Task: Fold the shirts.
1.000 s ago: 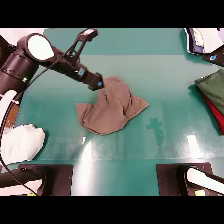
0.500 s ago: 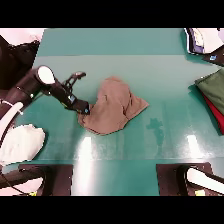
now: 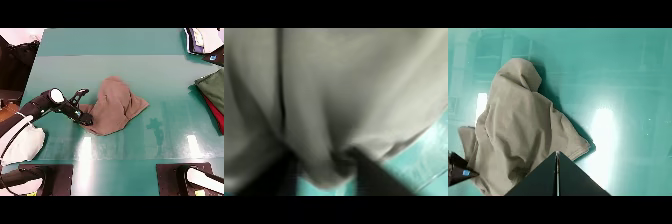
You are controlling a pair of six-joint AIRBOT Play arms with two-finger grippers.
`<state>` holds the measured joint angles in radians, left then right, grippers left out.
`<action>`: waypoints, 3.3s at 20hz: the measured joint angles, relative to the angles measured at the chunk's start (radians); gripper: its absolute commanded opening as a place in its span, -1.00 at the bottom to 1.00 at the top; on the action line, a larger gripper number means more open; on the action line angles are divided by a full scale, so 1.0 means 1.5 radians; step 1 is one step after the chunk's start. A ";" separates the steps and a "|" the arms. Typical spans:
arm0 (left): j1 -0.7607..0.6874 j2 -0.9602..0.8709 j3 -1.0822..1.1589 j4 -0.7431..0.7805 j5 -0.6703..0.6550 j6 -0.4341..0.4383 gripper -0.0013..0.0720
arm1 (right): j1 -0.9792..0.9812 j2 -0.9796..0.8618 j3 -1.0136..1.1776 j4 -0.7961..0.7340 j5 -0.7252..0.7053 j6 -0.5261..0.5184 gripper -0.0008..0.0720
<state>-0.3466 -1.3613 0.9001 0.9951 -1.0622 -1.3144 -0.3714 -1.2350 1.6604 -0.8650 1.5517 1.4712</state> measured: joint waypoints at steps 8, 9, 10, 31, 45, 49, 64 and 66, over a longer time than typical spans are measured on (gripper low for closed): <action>-0.010 0.063 0.119 0.098 -0.039 -0.036 -0.88 | 0.039 0.000 -0.095 -0.001 0.013 -0.008 -0.93; -0.010 0.080 0.137 0.121 -0.044 -0.042 -0.88 | 0.055 0.000 -0.125 -0.001 0.004 -0.016 -0.93; -0.010 0.096 0.153 0.140 -0.048 -0.047 -0.88 | 0.073 -0.001 -0.159 -0.001 -0.010 -0.027 -0.92; -0.011 0.157 0.201 0.204 -0.128 -0.069 -0.88 | 0.333 -0.288 -0.212 -0.139 -0.157 -0.089 0.25; -0.011 0.196 0.267 0.204 -0.122 -0.095 -0.88 | 0.378 -0.159 -0.169 -0.139 -0.140 -0.112 -0.94; -0.011 0.250 0.407 0.201 -0.124 -0.107 -0.88 | 0.344 -0.005 -0.073 -0.139 -0.134 -0.107 -0.94; -0.011 0.295 0.760 -0.071 -0.096 -0.087 -0.88 | -0.021 0.222 0.264 -0.086 -0.170 -0.046 -0.94; -0.011 0.284 0.751 -0.082 -0.095 -0.078 -0.88 | -0.060 0.186 0.282 -0.028 -0.158 -0.045 -0.94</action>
<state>-0.3637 -0.9348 2.0262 0.8719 -1.2045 -1.4319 -0.4610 -0.9565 2.0838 -0.9073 1.3144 1.4040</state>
